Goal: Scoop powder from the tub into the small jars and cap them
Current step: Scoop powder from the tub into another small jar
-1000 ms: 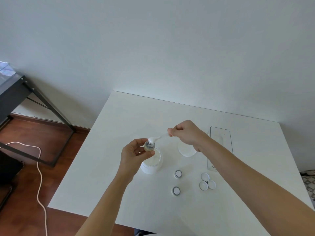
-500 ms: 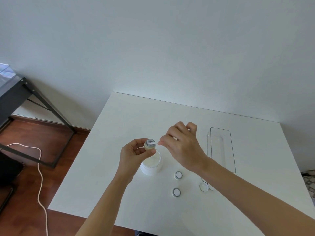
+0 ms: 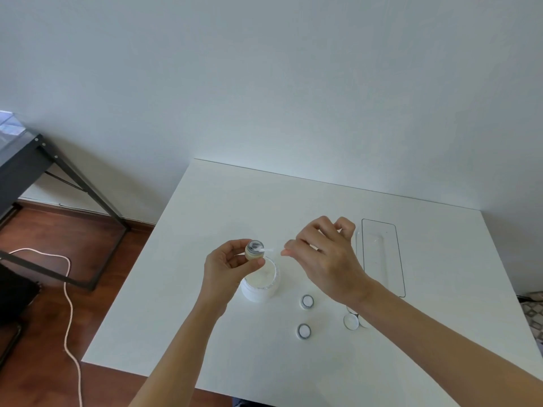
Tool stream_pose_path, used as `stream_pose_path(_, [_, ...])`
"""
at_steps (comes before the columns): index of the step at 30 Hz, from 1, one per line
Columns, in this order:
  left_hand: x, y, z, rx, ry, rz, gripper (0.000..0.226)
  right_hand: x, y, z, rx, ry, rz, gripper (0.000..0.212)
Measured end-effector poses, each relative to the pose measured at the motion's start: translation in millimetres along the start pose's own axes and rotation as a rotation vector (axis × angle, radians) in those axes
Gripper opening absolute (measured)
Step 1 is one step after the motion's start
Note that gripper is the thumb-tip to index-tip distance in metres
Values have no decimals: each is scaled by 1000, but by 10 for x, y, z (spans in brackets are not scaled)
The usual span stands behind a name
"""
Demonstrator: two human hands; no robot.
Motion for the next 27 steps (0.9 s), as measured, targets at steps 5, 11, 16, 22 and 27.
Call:
stream_pose_path(5, [-37, -126, -21, 43, 3, 18, 38, 375, 219, -146, -150, 512, 235, 17])
stream_pose_path(11, [-92, -291, -84, 88, 4, 22, 39, 232, 886, -419, -561, 514, 163, 19])
stream_pose_path(16, [-104, -383, -158, 111, -2, 56, 38, -200, 1358, -461, -873, 181, -41, 16])
stream_pose_path(22, [-89, -480, -224, 135, 7, 60, 36, -358, 1628, -595, -1072, 175, -58, 13])
stream_pose_path(27, [-113, -517, -236, 137, 1, 64, 37, -45, 1582, -683, -1042, 576, 73, 26])
Point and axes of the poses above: each hand's wrist, its own z-axis towards the middle knuckle, its own y-axis out of the palm, x = y × z, the point moved 7 cm from there along z, towards the middle knuckle, and after that the axes turned 3 degrees about -z, right-handed, at the moved point
